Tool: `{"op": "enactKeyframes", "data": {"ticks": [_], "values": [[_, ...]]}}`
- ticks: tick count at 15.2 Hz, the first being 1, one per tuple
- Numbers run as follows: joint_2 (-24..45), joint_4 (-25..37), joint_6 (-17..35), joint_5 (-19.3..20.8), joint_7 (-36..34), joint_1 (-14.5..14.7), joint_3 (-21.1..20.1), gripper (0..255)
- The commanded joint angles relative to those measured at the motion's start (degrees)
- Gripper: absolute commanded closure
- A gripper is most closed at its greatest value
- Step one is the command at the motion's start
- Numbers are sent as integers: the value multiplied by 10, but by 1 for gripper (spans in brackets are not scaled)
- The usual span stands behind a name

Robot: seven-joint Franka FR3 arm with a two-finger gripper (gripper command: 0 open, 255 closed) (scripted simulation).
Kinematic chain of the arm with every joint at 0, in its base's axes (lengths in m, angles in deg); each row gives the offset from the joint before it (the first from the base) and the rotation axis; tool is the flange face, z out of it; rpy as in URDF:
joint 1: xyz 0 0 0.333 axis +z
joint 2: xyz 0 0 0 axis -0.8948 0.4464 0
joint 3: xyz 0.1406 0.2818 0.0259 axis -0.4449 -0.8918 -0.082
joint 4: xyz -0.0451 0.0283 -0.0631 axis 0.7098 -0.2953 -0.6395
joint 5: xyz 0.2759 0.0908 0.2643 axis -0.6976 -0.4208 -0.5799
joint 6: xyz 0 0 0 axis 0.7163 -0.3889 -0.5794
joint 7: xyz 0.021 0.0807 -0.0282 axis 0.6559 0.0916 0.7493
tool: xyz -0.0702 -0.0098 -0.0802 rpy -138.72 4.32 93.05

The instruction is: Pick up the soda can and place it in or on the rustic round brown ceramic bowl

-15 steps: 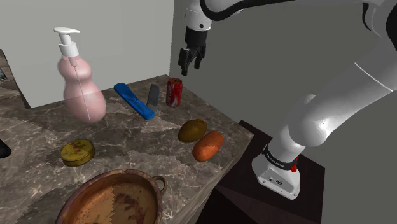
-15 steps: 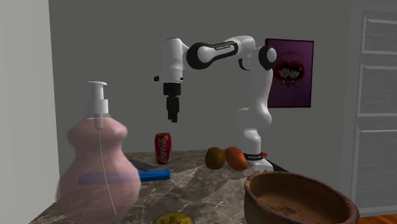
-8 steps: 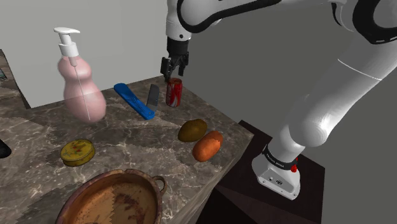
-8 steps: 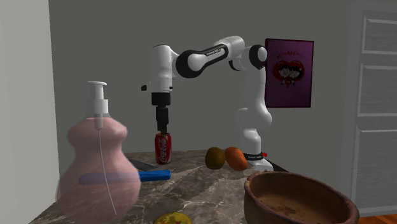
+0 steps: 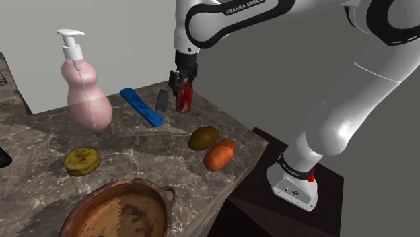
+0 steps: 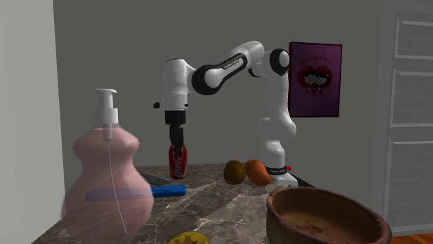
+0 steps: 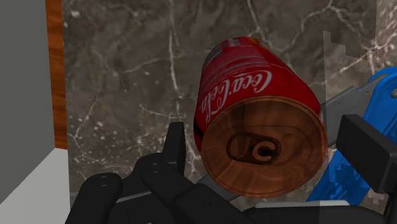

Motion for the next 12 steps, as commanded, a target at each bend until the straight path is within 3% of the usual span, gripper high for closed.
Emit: {"op": "enactKeyframes", "data": {"ticks": [1,5,6,12], "values": [[1,-1,2,0,0,0,0,0],[1,-1,2,0,0,0,0,0],[1,-1,2,0,0,0,0,255],[1,-1,2,0,0,0,0,255]]}}
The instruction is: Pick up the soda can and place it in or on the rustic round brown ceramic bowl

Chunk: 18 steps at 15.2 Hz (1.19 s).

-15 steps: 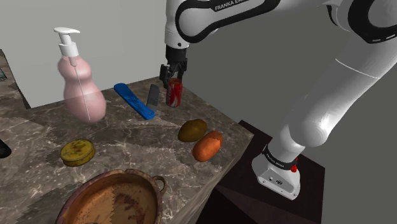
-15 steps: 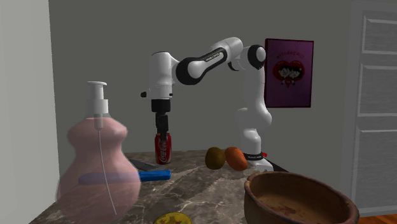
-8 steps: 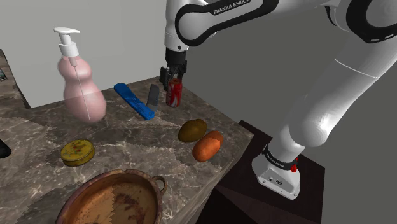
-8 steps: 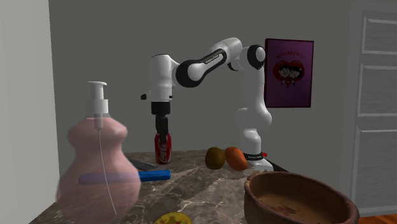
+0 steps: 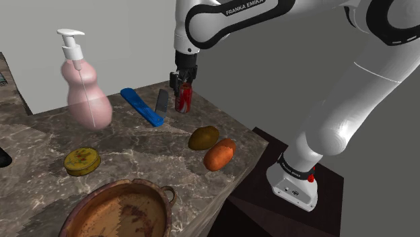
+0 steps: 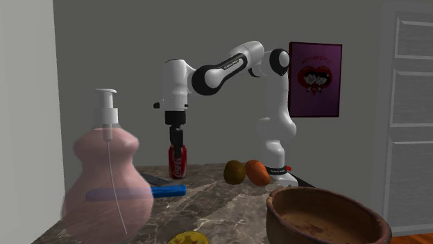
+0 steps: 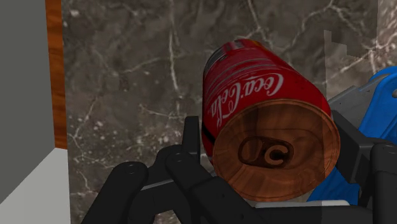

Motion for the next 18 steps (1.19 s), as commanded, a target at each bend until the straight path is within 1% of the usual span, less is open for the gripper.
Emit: {"op": "enactKeyframes", "data": {"ticks": [1,3,18], "values": [[0,0,0,0,0,0,0,255],[0,0,0,0,0,0,0,255],[-30,84,-114,-6,4,-1,3,255]]}}
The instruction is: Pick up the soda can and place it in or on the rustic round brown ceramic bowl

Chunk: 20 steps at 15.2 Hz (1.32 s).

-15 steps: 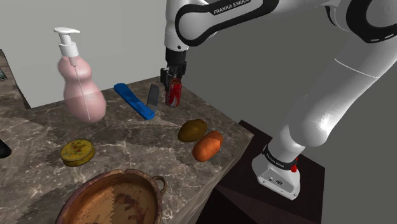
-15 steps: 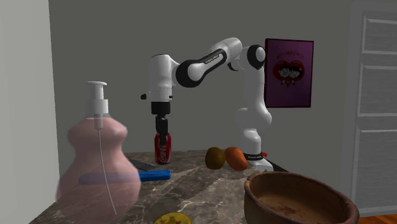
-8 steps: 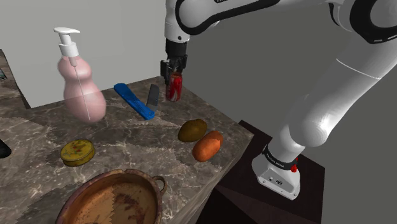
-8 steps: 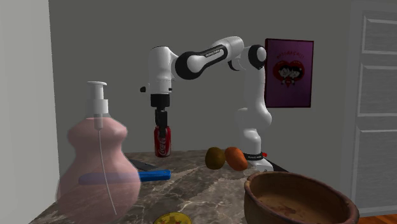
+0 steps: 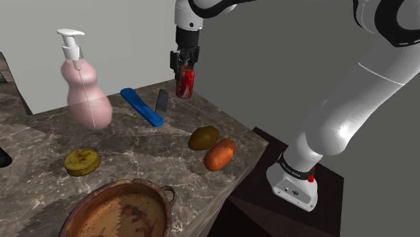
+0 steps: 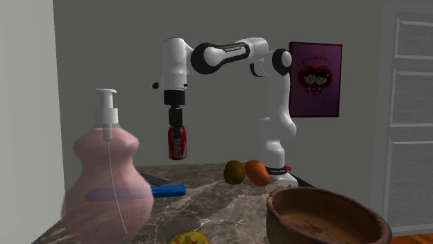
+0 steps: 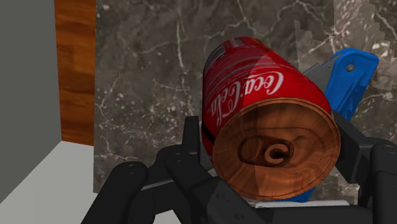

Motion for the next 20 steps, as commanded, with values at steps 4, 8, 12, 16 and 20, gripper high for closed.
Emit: {"op": "enactKeyframes", "data": {"ticks": [4,8,12,16,20], "values": [[-8,32,-40,-1,1,0,1,255],[-10,61,-70,-1,1,-1,1,255],[-9,93,-101,-1,1,-1,2,255],[-18,97,-114,-5,-25,11,-12,255],[-31,89,-118,-12,-76,34,-43,255]]}}
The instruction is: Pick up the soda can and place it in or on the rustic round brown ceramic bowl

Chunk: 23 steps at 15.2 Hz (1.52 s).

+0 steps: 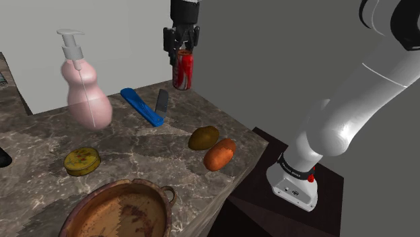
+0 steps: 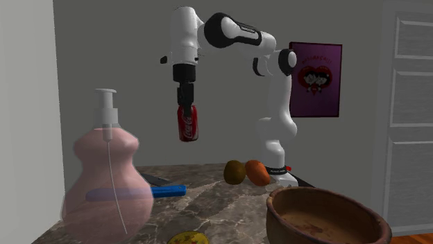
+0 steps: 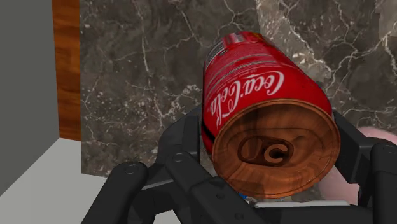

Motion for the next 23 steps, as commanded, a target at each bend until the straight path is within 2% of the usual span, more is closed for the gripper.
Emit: {"op": "enactKeyframes", "data": {"ticks": [1,13,18,23], "values": [[-6,3,-8,-4,-27,12,-15,255],[21,52,-26,-7,-199,81,-117,255],[63,102,-38,11,-280,114,-161,255],[126,173,-56,47,-367,157,-203,255]]}}
